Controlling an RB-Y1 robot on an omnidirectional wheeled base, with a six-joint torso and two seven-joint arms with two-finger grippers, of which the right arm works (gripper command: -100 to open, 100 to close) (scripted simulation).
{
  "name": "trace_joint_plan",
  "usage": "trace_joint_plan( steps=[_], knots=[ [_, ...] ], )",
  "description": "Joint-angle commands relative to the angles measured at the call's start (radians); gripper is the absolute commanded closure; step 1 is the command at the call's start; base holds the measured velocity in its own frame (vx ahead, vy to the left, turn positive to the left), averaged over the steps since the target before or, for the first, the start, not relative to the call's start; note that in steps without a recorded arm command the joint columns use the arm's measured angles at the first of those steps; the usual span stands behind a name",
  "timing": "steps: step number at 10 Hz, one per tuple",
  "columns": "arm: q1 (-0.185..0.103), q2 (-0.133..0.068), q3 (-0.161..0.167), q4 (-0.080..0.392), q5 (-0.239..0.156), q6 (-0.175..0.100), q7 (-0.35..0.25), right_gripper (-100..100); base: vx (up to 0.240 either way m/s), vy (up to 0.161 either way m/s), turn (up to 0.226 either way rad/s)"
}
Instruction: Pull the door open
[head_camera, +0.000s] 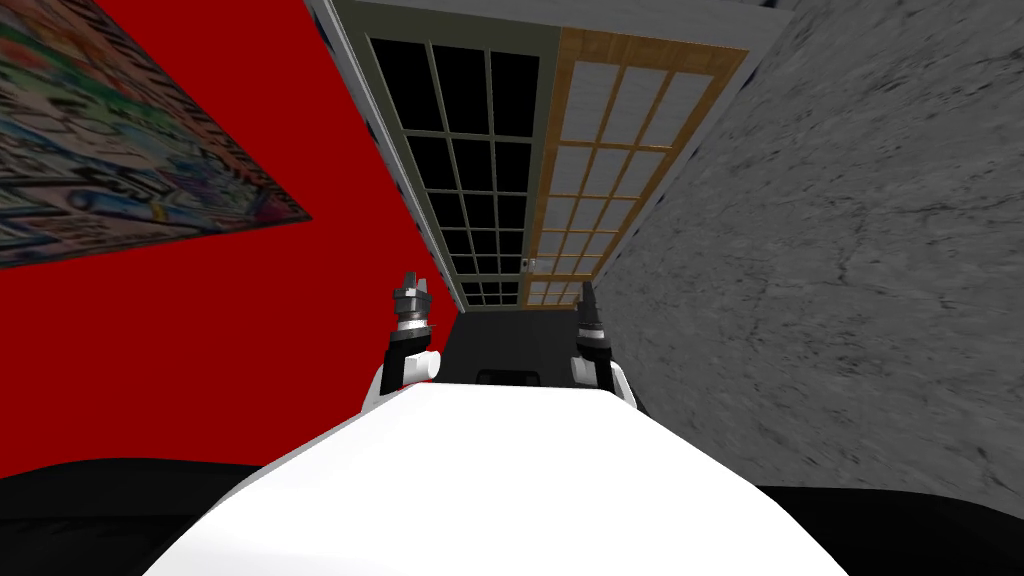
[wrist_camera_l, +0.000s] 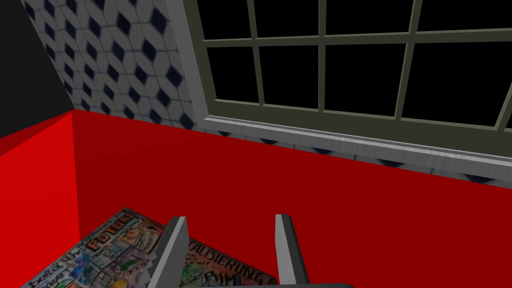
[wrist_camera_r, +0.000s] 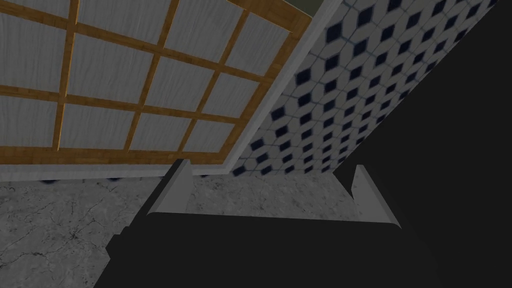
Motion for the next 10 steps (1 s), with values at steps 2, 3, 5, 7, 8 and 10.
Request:
trace_joint_plan(
  steps=[2,3,5,7,8,10],
  knots=[
    [-0.016,-0.011,-0.019,0.064,0.013,-0.02,0.052,-100,0.092,0.007,0.014],
    [-0.023,-0.015,-0.025,0.086,0.018,-0.025,0.071,-100,0.096,0.004,0.014],
    [-0.038,-0.021,-0.039,0.135,0.029,-0.035,0.112,-100,0.099,0.005,0.016],
    [-0.053,-0.027,-0.053,0.184,0.041,-0.045,0.154,-100,0.088,-0.004,0.016],
    [-0.061,-0.03,-0.061,0.208,0.047,-0.05,0.175,-100,0.114,0.006,0.02],
    [-0.077,-0.035,-0.076,0.26,0.059,-0.061,0.219,-100,0.089,0.012,0.015]
  ],
)
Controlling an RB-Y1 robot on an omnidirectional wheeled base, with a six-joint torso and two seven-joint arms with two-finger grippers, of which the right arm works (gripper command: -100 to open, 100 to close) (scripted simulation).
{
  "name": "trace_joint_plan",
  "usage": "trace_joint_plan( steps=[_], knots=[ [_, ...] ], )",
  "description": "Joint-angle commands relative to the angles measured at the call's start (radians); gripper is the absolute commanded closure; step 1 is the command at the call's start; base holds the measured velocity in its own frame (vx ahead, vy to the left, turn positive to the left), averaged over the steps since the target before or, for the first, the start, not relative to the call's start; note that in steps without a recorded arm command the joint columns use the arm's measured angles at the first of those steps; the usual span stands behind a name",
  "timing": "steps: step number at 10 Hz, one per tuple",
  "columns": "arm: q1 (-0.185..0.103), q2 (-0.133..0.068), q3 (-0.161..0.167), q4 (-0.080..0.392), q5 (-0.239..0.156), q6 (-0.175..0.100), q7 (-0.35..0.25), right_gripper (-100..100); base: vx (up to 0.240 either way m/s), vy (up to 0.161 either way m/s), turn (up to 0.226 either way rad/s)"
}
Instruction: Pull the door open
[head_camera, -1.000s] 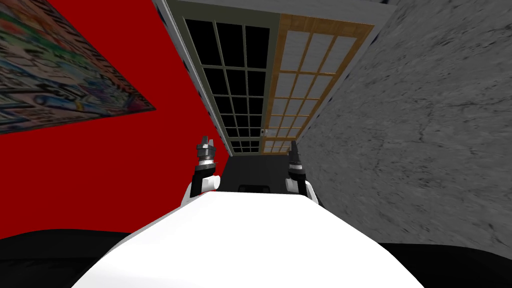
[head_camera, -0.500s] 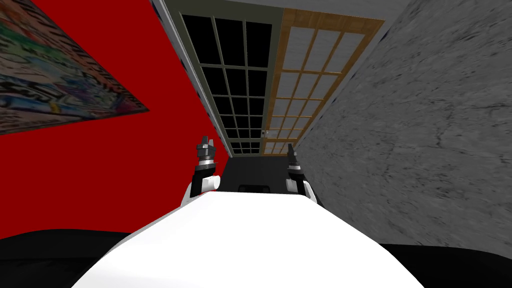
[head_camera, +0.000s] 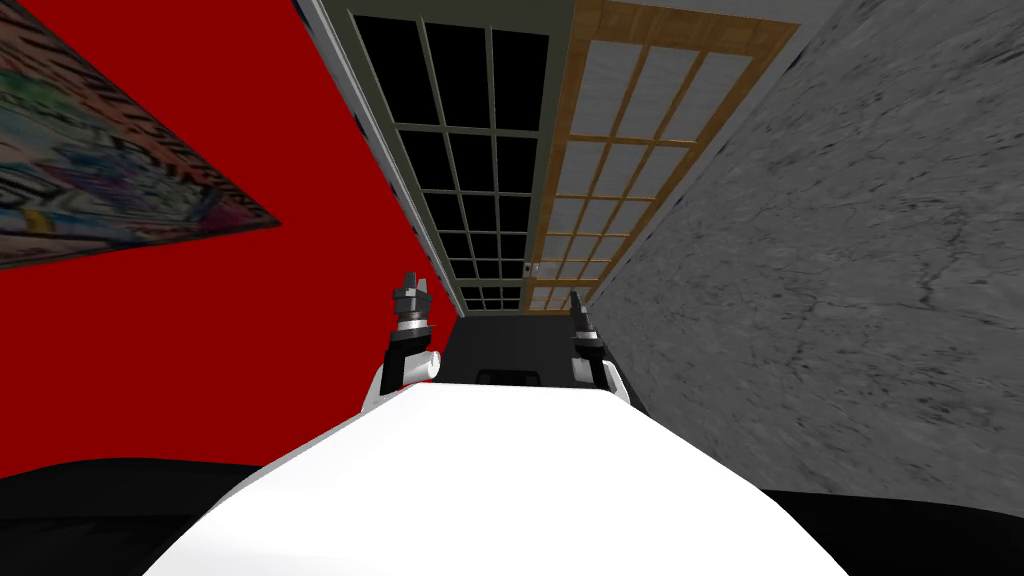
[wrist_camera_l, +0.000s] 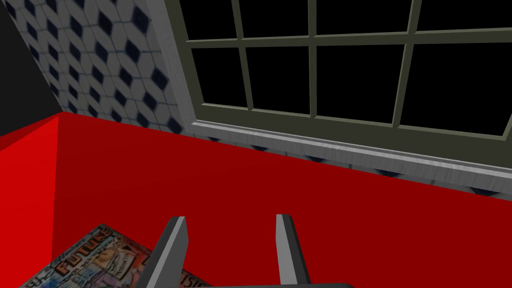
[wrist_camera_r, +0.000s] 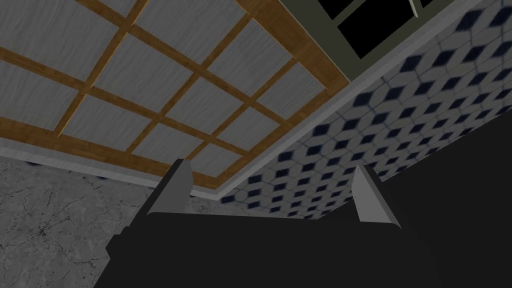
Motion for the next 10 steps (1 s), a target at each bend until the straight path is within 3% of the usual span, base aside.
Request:
trace_joint_plan(
  steps=[1,4,5,10],
  knots=[
    [-0.004,-0.008,-0.015,0.04,0.007,-0.015,0.035,-100,0.097,0.009,0.018],
    [-0.029,-0.013,-0.038,0.118,0.026,-0.031,0.102,-100,0.101,0.005,0.017],
    [-0.029,-0.013,-0.038,0.118,0.026,-0.031,0.102,-100,0.072,-0.003,0.005],
    [-0.072,-0.017,-0.077,0.251,0.057,-0.058,0.217,-100,0.084,-0.002,0.017]
  ],
)
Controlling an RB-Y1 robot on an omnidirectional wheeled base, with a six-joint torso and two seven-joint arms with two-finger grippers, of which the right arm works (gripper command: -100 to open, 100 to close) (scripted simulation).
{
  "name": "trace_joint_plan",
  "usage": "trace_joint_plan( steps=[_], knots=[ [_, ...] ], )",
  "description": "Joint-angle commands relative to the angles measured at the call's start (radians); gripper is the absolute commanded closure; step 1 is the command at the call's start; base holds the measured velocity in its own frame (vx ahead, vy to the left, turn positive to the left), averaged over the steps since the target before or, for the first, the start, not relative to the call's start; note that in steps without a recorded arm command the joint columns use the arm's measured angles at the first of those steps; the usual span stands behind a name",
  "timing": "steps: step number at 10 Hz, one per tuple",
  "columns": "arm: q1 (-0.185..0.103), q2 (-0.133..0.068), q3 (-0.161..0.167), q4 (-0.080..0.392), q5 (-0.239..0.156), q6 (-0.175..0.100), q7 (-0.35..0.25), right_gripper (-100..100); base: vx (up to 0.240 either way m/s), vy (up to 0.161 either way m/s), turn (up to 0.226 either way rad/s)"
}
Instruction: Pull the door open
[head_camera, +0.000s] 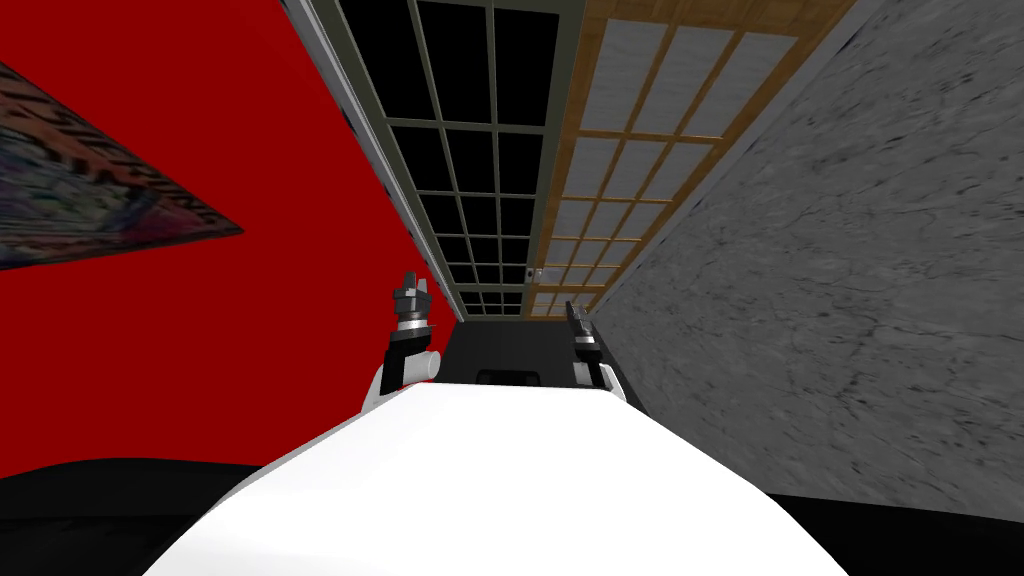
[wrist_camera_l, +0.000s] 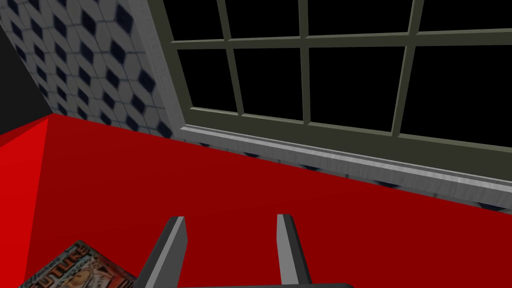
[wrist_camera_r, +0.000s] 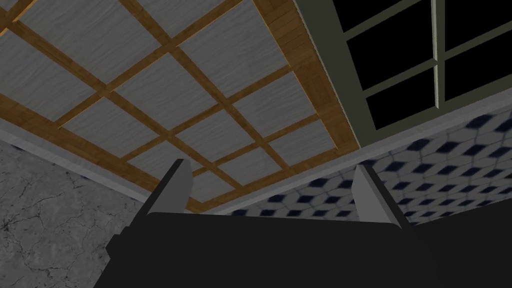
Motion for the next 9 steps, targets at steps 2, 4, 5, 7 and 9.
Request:
trace_joint_plan(
  steps=[2,4,5,7,9],
  knots=[
    [-0.029,-0.006,-0.023,0.069,0.016,-0.007,0.058,-100,0.112,0.008,0.019],
    [-0.046,-0.005,-0.038,0.121,0.028,-0.018,0.104,-100,0.095,0.012,0.017],
    [-0.055,-0.005,-0.046,0.148,0.034,-0.024,0.127,-100,0.102,-0.005,0.017],
    [-0.072,-0.002,-0.061,0.2,0.047,-0.034,0.171,-100,0.097,-0.007,0.021],
    [-0.089,0.0,-0.076,0.25,0.059,-0.045,0.216,-100,0.102,0.001,0.017]
  ],
)
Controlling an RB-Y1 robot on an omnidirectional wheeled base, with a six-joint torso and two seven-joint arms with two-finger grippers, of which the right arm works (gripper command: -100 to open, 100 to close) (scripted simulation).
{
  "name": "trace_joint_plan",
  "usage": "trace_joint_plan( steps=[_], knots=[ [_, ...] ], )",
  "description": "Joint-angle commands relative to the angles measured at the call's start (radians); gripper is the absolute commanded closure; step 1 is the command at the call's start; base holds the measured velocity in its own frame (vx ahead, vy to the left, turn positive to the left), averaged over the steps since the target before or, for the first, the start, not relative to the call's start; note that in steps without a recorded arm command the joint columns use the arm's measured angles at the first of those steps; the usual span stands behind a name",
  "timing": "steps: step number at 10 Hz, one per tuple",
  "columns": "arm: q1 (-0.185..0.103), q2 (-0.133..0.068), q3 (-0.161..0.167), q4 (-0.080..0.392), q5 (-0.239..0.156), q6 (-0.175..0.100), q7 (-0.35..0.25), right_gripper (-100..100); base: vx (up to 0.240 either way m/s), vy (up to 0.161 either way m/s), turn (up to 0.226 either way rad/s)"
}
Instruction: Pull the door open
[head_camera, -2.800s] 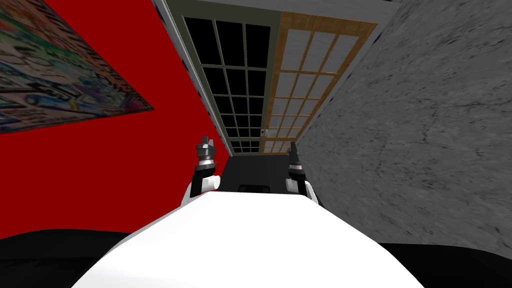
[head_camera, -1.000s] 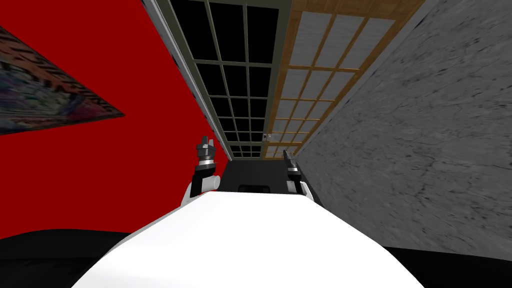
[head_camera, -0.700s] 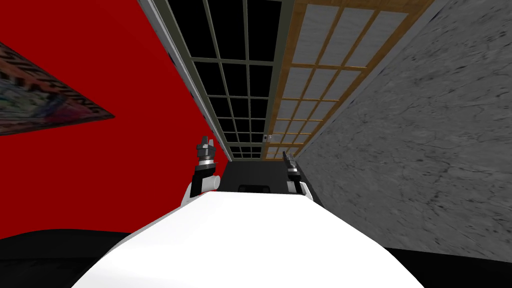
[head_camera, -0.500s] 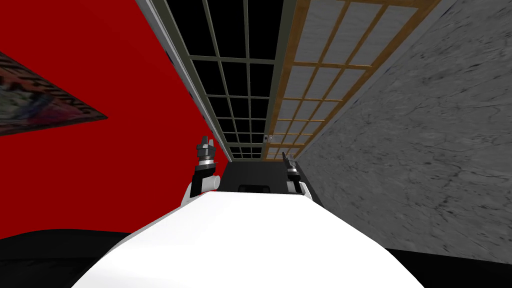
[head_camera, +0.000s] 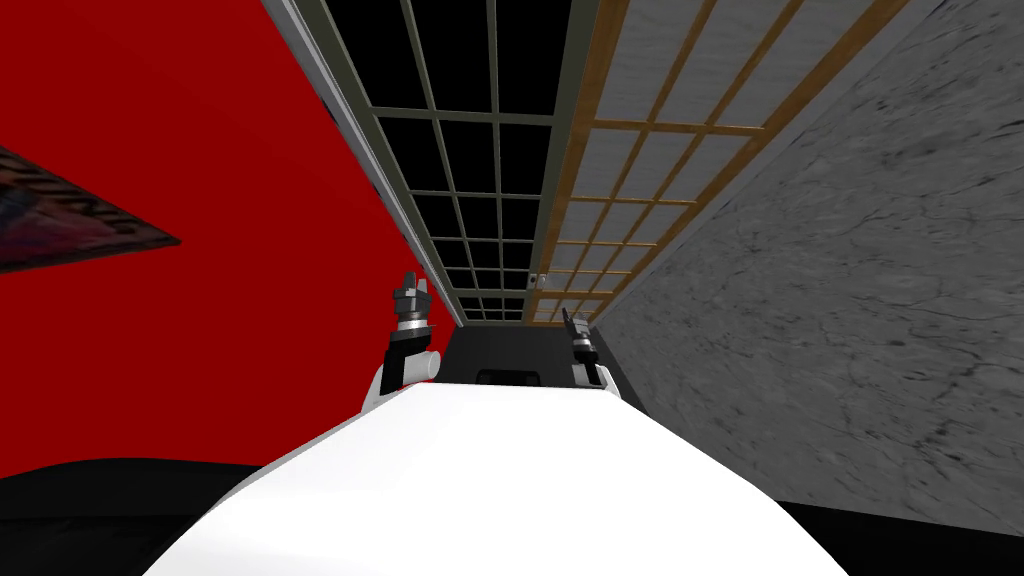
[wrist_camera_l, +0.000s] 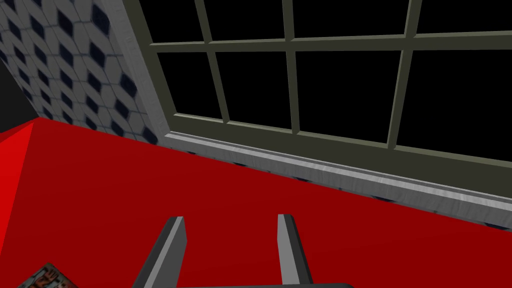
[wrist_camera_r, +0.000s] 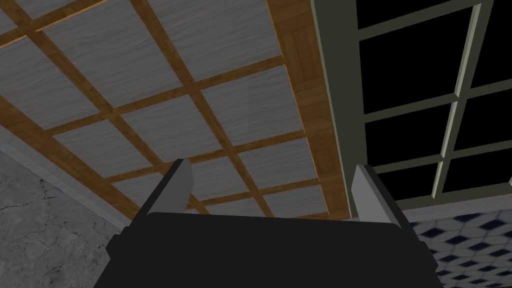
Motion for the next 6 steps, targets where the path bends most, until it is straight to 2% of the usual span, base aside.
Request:
trace_joint_plan(
  steps=[1,6],
  knots=[
    [-0.013,-0.002,-0.015,0.048,0.008,-0.015,0.036,-100,0.097,0.005,0.021],
    [-0.053,0.009,-0.05,0.169,0.037,-0.04,0.14,-100,0.097,-0.003,0.018]
  ],
)
